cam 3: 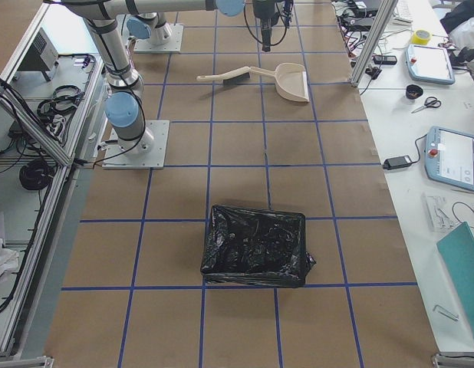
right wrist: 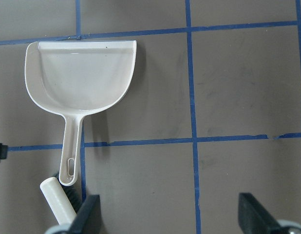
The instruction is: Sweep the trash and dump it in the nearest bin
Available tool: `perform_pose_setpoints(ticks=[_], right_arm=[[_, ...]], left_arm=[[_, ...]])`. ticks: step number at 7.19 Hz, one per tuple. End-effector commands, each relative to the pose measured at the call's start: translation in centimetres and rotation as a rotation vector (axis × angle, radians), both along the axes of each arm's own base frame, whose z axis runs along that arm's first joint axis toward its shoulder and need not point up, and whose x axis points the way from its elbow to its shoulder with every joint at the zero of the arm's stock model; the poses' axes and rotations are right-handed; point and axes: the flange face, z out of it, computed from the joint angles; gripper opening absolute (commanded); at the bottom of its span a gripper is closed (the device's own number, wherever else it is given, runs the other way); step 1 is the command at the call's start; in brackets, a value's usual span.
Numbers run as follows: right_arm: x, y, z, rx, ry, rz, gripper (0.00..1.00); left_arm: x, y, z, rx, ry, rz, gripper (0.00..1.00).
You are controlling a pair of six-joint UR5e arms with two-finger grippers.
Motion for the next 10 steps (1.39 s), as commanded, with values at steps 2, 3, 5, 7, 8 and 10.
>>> perform_pose_setpoints(ticks=[2,3,5,7,8,10], right_arm=[[0.0,0.0,0.1,-0.003,-0.005,0.001,1.00],[0.1,0.0,0.0,0.001,-0.006,0.001,1.00],[0.0,0.0,0.0,0.000,-0.004,0.001,1.00],[0.0,0.0,-0.1,0.002,-0.004,0.002,1.00],[0.0,0.0,0.0,0.000,-0.004,0.001,1.00],[0.0,0.0,-0.1,0.002,-0.004,0.002,1.00]], left_arm=[[5.9,1.5,10.4,-0.138,0.017,0.075,1.00],[9.6,1.8,12.5,-0.154,-0.024,-0.006,1.00],[17.1,3.9,16.9,-0.165,-0.045,-0.057,1.00],[18.9,6.8,18.0,-0.099,-0.065,-0.040,1.00],[18.8,7.8,18.2,-0.102,-0.060,-0.058,1.00],[17.6,8.9,19.7,-0.137,-0.057,0.077,1.00]])
